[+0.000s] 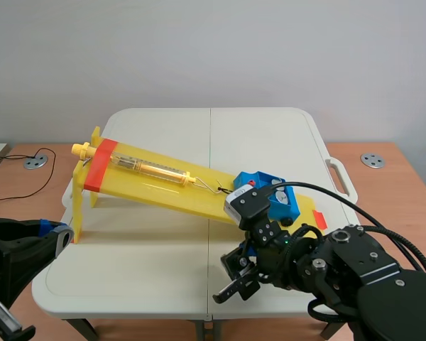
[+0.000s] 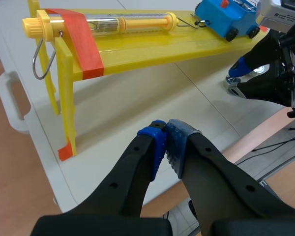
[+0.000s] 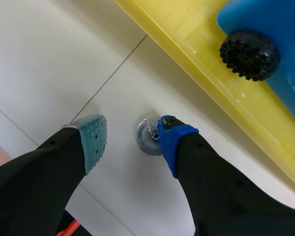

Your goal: Place the four metal weights on the blue cart on the ramp.

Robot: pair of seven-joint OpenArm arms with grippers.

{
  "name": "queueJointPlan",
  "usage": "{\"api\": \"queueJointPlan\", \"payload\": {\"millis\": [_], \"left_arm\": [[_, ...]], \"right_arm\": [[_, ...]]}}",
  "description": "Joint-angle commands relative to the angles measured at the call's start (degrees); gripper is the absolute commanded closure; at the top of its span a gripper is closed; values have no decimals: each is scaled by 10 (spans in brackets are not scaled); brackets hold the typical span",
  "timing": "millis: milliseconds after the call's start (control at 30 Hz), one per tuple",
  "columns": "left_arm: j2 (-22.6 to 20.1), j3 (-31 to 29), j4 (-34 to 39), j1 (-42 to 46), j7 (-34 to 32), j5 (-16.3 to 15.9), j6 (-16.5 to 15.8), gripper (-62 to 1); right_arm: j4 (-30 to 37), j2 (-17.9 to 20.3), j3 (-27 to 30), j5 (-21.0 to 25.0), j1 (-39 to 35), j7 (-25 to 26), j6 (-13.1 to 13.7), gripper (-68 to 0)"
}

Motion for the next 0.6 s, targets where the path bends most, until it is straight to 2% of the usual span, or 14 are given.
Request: {"api": "queueJointPlan", "payload": {"millis": [0, 400, 567], "left_arm": [[4, -5, 46, -11, -59, -34, -18, -27], [4, -5, 46, -11, -59, -34, -18, -27], [4, -5, 46, -11, -59, -34, -18, -27]], "right_arm": [[22, -10, -9, 16, 55, 75, -12, -243], [-5, -10, -11, 16, 56, 74, -13, -240], [-5, -10, -11, 16, 56, 63, -13, -187]]}}
